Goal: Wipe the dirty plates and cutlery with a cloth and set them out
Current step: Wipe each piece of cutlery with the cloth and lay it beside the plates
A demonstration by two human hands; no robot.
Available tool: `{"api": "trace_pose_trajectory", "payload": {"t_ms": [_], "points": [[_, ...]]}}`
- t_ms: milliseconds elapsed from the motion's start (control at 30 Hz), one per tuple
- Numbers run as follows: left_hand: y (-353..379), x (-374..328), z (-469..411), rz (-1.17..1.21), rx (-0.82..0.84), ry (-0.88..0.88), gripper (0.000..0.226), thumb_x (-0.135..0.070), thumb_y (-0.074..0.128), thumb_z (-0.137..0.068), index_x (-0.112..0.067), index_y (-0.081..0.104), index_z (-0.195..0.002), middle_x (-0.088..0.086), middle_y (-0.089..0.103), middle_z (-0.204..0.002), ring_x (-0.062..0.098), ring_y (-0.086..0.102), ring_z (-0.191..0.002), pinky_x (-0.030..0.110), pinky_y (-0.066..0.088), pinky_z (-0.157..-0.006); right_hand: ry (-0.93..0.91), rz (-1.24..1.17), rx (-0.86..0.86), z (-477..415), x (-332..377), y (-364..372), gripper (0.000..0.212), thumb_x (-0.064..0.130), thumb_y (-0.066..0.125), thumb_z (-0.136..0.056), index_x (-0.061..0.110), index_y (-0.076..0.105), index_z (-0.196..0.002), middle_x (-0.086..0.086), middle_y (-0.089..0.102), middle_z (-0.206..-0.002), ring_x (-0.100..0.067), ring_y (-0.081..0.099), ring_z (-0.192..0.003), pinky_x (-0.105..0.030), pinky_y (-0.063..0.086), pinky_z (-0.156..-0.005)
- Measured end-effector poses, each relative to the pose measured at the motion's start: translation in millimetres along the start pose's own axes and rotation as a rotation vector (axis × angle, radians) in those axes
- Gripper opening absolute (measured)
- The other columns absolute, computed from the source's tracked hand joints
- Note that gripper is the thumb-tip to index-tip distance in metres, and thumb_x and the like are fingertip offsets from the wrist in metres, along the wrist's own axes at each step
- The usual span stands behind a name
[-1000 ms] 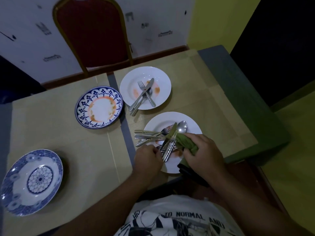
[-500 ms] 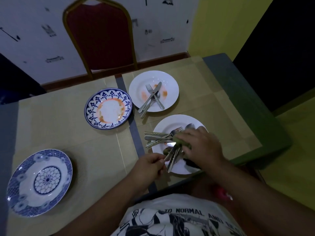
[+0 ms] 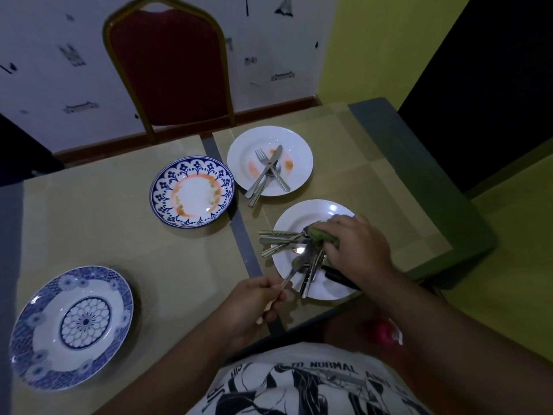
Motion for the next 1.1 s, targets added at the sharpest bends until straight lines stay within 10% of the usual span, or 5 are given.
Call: {"api": "trace_pose_trajectory", "payload": {"t_ms": [433, 633, 867, 1100], "points": [[-4.4, -4.7, 3.7, -0.009, -0.002, -0.001, 0.019, 0.006, 0.062, -0.091, -0.003, 0.075, -0.102, 0.002, 0.068, -0.068, 0.018, 0.058, -0.065, 0.03, 0.051, -0.065, -0.415, 0.048, -0.102, 33.7, 56.3, -3.1, 0.037, 0.025, 0.066, -0.072, 0.04, 0.069, -0.106, 0.014, 0.065, -0.109, -0.016, 0.054, -0.095, -0.027, 0.028, -0.073], [-6.6, 1.5, 9.9, 0.079, 0.036, -0.044, 0.019, 0.009, 0.057, -0.093, 0.004, 0.07, -0.105, 0.011, 0.067, -0.072, 0.015, 0.062, -0.058, 0.022, 0.052, -0.052, -0.103, 0.058, -0.052, 4.3, 19.5, -1.1, 0.042, 0.026, 0.07, -0.069, 0.042, 0.068, -0.108, 0.016, 0.067, -0.105, -0.019, 0.053, -0.095, -0.031, 0.043, -0.066], [-7.5, -2.6, 6.8, 0.084, 0.056, -0.062, 0.022, 0.007, 0.055, -0.095, -0.003, 0.072, -0.104, 0.011, 0.07, -0.082, 0.014, 0.061, -0.071, 0.021, 0.046, -0.054, -0.405, 0.02, -0.078, 34.9, 57.4, -2.3, 0.039, 0.028, 0.068, -0.071, 0.039, 0.068, -0.109, 0.013, 0.065, -0.111, -0.016, 0.053, -0.096, -0.027, 0.032, -0.073], [-16.1, 5.1, 10.7, 0.076, -0.011, -0.056, 0.019, -0.004, 0.056, -0.098, -0.005, 0.071, -0.11, 0.009, 0.073, -0.089, 0.011, 0.058, -0.065, 0.021, 0.042, -0.053, -0.059, -0.016, -0.046, 1.5, 14.3, -5.1, 0.038, 0.025, 0.067, -0.073, 0.041, 0.068, -0.107, 0.015, 0.067, -0.102, -0.019, 0.052, -0.093, -0.029, 0.043, -0.064]]}}
Point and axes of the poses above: each hand's wrist, its own z-axis away from the middle knuckle, its own y-axis out of the palm, x = y × z, the point moved 6 cm from there along -z, towards the middle knuckle
